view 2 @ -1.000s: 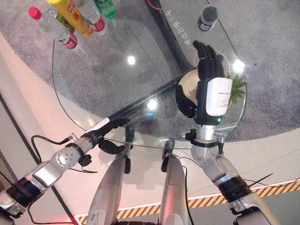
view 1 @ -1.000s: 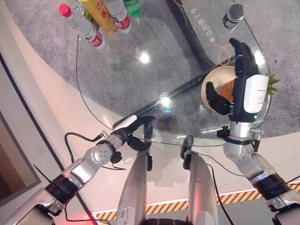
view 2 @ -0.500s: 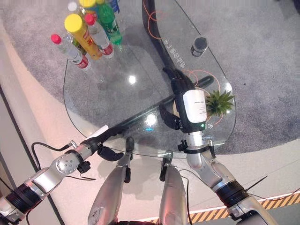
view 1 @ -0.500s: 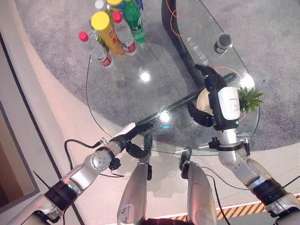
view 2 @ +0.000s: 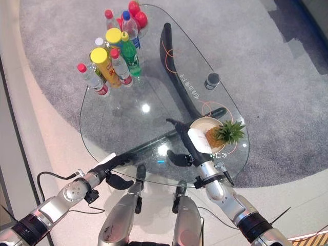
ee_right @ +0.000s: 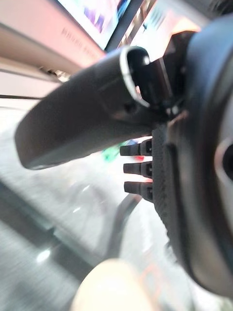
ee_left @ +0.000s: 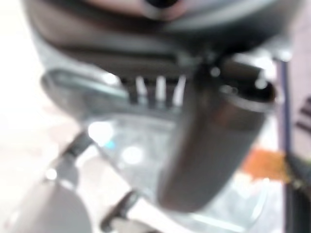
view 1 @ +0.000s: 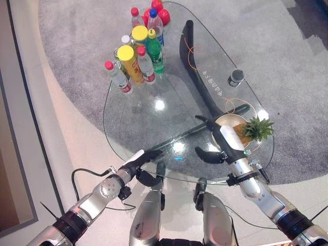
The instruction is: Pick up the fruit to the plate
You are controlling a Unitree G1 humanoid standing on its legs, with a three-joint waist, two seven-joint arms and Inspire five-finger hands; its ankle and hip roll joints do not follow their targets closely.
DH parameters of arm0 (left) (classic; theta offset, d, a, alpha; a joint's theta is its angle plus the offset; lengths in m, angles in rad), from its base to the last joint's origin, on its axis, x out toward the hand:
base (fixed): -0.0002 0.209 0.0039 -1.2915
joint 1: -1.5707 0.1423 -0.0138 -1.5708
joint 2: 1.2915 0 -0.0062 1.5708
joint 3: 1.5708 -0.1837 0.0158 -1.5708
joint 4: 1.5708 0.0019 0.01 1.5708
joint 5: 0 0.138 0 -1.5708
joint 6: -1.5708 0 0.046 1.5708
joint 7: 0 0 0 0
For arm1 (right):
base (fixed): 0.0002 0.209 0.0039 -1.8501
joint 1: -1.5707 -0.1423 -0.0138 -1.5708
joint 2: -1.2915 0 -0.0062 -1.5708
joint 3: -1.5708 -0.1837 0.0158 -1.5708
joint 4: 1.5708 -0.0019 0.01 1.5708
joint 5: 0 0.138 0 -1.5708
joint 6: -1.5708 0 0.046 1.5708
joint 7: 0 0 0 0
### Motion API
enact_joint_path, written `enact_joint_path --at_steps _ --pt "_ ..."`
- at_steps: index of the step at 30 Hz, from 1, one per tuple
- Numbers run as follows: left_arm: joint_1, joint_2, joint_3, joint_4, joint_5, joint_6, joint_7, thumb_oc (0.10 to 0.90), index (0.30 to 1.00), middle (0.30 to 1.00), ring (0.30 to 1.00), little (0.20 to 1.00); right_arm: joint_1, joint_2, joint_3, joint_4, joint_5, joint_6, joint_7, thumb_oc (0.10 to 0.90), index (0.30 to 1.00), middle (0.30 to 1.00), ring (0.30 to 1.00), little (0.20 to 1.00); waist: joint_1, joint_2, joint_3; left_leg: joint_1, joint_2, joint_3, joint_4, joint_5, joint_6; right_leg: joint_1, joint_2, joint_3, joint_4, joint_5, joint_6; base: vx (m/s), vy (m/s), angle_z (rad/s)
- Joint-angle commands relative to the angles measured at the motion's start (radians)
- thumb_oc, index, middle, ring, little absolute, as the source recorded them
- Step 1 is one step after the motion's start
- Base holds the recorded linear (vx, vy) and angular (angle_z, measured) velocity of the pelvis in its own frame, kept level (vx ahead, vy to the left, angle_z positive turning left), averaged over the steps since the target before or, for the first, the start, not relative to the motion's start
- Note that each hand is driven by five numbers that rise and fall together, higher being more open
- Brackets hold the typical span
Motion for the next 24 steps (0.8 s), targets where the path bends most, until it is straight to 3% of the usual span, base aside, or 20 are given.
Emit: enact_joint_path --at_steps 1,3,4,6,8,10,16,18,21,24 --pt "0.034 -0.035 0.032 0.050 -0.057 -0.064 -0.017 0.800 0.900 0.900 0.900 0.900 0.018 0.032 0.036 -0.015 0.119 -0.052 0.169 0.800 0.900 0.900 0.900 0.900 -0.017 -0.069 -0.145 0.090 -0.059 0.010 0.073 -0.149 0.009 0.117 0.048 -0.014 -0.261 0.177 0.029 0.05 -0.064 0.01" --pt "0.042 -0.043 0.035 0.075 -0.052 -0.075 -0.017 0.800 0.900 0.900 0.900 0.900 0.030 0.035 0.041 -0.002 0.153 -0.032 0.212 0.800 0.900 0.900 0.900 0.900 -0.018 -0.073 -0.157 0.100 -0.057 0.008 0.066 -0.147 0.007 0.128 0.049 -0.014 -0.267 0.178 0.028 0.04 -0.054 -0.01" --pt "0.072 -0.067 0.060 0.127 -0.076 -0.114 -0.011 0.800 0.900 0.900 0.900 0.900 0.062 0.055 0.043 0.045 0.273 0.018 0.345 0.800 0.900 0.900 0.900 0.900 -0.018 -0.083 -0.188 0.123 -0.052 0.009 0.053 -0.142 0.003 0.154 0.050 -0.015 -0.279 0.179 0.023 0.05 -0.052 -0.03" --pt "0.096 -0.094 0.086 0.171 -0.136 -0.130 -0.022 0.800 0.900 0.900 0.900 0.900 0.095 0.081 0.035 0.092 0.333 0.056 0.450 0.800 0.900 0.900 0.900 0.900 -0.019 -0.086 -0.212 0.143 -0.046 0.011 0.038 -0.136 0.000 0.175 0.052 -0.016 -0.289 0.180 0.020 0.05 -0.038 -0.03" --pt "0.107 -0.109 0.096 0.194 -0.164 -0.139 -0.029 0.800 0.900 0.900 0.900 0.900 0.110 0.094 0.033 0.111 0.354 0.080 0.497 0.800 0.900 0.900 0.900 0.900 -0.019 -0.087 -0.222 0.152 -0.044 0.011 0.032 -0.134 -0.001 0.184 0.052 -0.016 -0.296 0.181 0.018 0.01 -0.018 -0.01" --pt "0.131 -0.154 0.122 0.273 -0.219 -0.154 -0.047 0.800 0.900 0.900 0.900 0.900 0.147 0.146 0.021 0.182 0.418 0.145 0.585 0.800 0.900 0.900 0.900 0.900 -0.019 -0.091 -0.259 0.175 -0.039 0.013 0.014 -0.128 -0.005 0.209 0.051 -0.017 -0.318 0.187 0.016 0.05 -0.041 -0.01" --pt "0.161 -0.218 0.161 0.394 -0.199 -0.241 -0.041 0.800 0.900 0.900 0.900 0.900 0.182 0.217 -0.024 0.318 0.435 0.248 0.655 0.800 0.900 0.900 0.900 0.900 -0.023 -0.088 -0.315 0.213 -0.025 0.025 -0.029 -0.113 -0.014 0.247 0.051 -0.014 -0.362 0.203 0.016 0.03 -0.012 -0.02" --pt "0.159 -0.235 0.170 0.427 -0.201 -0.229 -0.048 0.800 0.900 0.900 0.900 0.900 0.182 0.232 -0.033 0.354 0.432 0.285 0.667 0.800 0.900 0.900 0.900 0.900 -0.024 -0.087 -0.322 0.218 -0.022 0.027 -0.036 -0.110 -0.014 0.251 0.051 -0.013 -0.368 0.206 0.015 0.01 -0.004 -0.02" --pt "0.150 -0.318 0.217 0.602 -0.238 -0.208 -0.049 0.800 0.900 0.900 0.900 0.900 0.169 0.294 -0.065 0.539 0.426 0.349 0.689 0.800 0.900 0.900 0.900 0.900 -0.023 -0.084 -0.350 0.237 -0.015 0.033 -0.053 -0.106 -0.016 0.270 0.048 -0.012 -0.390 0.216 0.016 0.04 -0.020 -0.06" --pt "0.140 -0.399 0.280 0.808 -0.292 -0.158 -0.027 0.800 0.900 0.900 0.900 0.900 0.154 0.367 -0.129 0.725 0.545 0.423 0.673 0.800 0.900 0.900 0.900 0.900 -0.020 -0.080 -0.376 0.250 -0.012 0.038 -0.057 -0.109 -0.014 0.288 0.042 -0.012 -0.409 0.226 0.018 0.06 -0.025 -0.05"
